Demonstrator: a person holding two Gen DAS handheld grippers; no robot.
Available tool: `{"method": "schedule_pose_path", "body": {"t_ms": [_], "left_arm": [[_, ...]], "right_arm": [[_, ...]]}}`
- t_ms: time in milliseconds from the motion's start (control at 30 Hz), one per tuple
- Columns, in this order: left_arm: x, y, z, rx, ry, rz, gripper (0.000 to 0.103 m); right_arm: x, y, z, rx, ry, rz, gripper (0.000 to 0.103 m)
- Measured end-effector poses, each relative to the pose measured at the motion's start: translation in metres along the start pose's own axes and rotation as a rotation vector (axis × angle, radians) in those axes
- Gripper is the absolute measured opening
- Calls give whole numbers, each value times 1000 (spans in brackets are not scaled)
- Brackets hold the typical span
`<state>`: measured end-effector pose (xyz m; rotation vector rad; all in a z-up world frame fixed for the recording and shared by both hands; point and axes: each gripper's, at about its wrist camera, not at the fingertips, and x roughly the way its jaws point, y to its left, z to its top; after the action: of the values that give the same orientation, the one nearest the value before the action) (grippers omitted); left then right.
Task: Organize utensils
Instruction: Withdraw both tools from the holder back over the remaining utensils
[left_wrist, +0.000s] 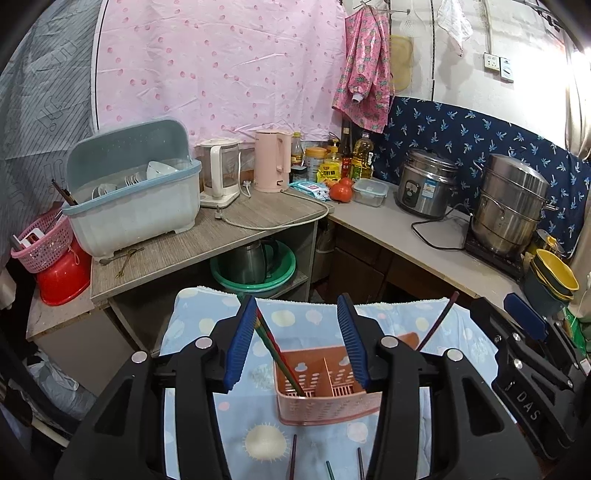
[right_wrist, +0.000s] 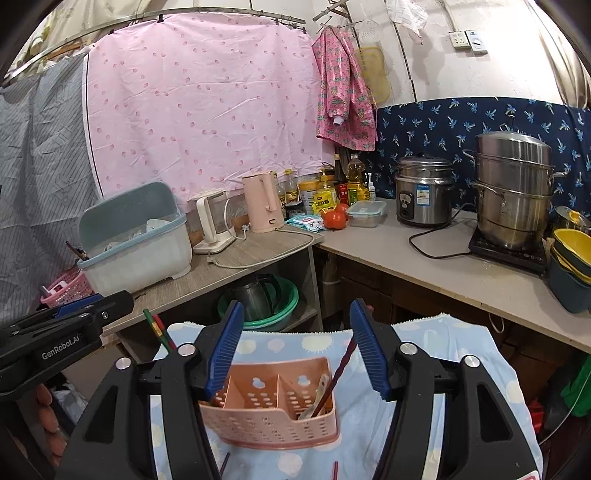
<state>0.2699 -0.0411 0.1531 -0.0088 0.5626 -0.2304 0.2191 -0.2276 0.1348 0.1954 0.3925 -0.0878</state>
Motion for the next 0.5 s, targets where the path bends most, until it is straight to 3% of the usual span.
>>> {"method": "schedule_pose_path", "body": {"t_ms": [167,500], "left_arm": [[-14,-3,-16,-7,7,-8,53],[-30,-13,-69,-19,86,-48,56]], "right_arm": [[-14,0,-20,-4,19,-15,65],[-44,-6,-64,5,68,-30,65]]}}
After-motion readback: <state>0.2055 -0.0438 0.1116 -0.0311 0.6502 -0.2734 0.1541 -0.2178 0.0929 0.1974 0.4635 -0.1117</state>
